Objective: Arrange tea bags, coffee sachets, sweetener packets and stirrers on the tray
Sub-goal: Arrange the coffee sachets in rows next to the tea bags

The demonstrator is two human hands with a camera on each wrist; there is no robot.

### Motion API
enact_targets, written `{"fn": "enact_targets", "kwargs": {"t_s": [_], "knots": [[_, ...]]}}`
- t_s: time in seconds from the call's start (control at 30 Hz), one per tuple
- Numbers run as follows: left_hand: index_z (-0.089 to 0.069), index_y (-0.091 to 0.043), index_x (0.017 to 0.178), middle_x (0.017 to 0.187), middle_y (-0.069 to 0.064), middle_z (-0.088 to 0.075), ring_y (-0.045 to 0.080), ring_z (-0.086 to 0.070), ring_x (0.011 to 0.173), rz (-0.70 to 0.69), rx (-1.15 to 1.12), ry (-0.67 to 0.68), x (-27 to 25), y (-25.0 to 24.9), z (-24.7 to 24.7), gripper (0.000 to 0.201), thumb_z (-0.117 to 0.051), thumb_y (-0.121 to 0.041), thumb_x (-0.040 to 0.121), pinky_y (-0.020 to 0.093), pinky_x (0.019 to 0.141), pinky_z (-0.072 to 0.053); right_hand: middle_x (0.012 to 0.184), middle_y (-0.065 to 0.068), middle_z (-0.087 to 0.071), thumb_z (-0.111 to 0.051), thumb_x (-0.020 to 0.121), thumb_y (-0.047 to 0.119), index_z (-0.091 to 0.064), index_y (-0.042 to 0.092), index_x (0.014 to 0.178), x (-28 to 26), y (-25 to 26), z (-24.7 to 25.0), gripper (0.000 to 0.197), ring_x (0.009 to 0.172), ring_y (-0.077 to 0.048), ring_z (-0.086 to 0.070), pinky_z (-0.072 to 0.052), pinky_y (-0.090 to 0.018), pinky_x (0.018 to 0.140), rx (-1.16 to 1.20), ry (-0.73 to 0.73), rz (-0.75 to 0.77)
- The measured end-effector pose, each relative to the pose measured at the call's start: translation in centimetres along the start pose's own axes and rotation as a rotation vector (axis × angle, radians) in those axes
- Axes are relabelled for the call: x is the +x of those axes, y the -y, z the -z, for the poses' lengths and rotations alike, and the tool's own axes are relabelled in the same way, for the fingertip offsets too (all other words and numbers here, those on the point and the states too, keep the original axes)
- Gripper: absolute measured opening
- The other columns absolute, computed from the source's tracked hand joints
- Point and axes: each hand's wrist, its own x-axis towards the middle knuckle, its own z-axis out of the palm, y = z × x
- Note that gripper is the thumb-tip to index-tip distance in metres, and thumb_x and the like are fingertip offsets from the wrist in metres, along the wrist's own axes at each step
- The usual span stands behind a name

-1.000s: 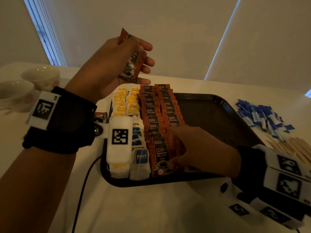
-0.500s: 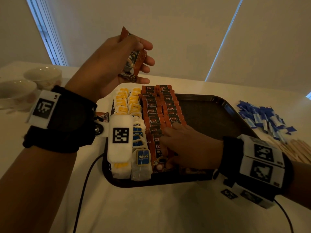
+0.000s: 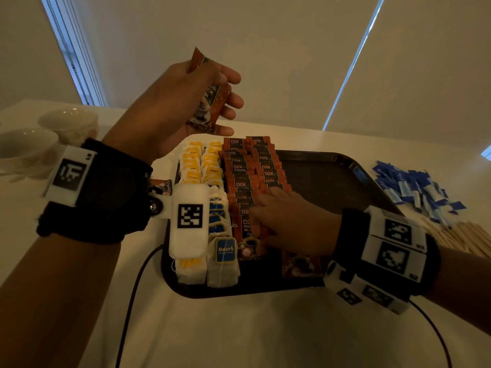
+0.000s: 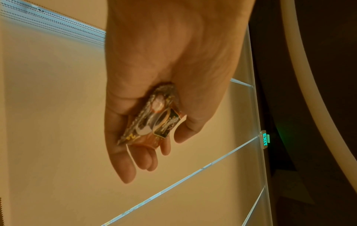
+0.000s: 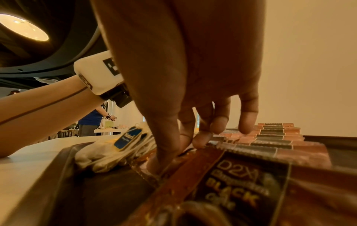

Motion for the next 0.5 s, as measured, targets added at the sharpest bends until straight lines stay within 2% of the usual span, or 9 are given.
{"fn": "enact_targets", "kwargs": {"t_s": [0.17, 0.27, 0.4, 0.5], "knots": [[-0.061, -0.017, 0.102, 0.087, 0.004, -0.068, 0.013, -0.065, 0.075, -0.007, 0.007, -0.012, -0.1, -0.1, 0.1, 0.025, -0.037, -0.017, 0.098, 0.034, 0.072, -0.059, 0.121, 0.011, -0.038, -0.06, 0.082, 0.05, -0.046, 0.03, 0.115, -2.7, -1.3, 1.0, 0.041, 0.115, -0.008, -0.032, -0.033, -0.026, 0.092, 0.111, -0.031, -0.054], [-0.061, -0.017, 0.104, 0.089, 0.004, -0.067, 0.013, -0.065, 0.077, -0.01, 0.019, -0.01, 0.0, 0.0, 0.0, 0.025, -0.037, -0.017, 0.098, 0.035, 0.074, -0.059, 0.129, 0.01, -0.037, -0.063, 0.08, 0.049, -0.044, 0.027, 0.12, -4.4, -2.4, 0.4, 0.05, 0.107, -0.003, -0.029, -0.033, -0.021, 0.092, 0.1, 0.051, -0.103], [-0.061, -0.017, 0.105, 0.089, 0.004, -0.067, 0.014, -0.065, 0.078, -0.004, 0.03, -0.001, 0.0, 0.1, -0.2, 0.025, -0.037, -0.018, 0.099, 0.036, 0.074, -0.059, 0.14, 0.007, -0.029, -0.064, 0.079, 0.051, -0.036, 0.025, 0.137, -4.8, -3.1, -1.1, 0.07, 0.12, -0.011, -0.029, -0.034, -0.026, 0.1, 0.12, 0.137, -0.104], [-0.061, -0.017, 0.105, 0.09, 0.005, -0.067, 0.014, -0.065, 0.078, -0.004, 0.038, -0.001, 0.1, 0.2, -0.1, 0.025, -0.037, -0.018, 0.099, 0.034, 0.073, -0.059, 0.139, 0.005, -0.026, -0.064, 0.08, 0.049, -0.038, 0.026, 0.135, -4.3, -3.5, -1.4, 0.065, 0.12, -0.013, -0.025, -0.033, -0.026, 0.098, 0.131, 0.124, -0.101]]}}
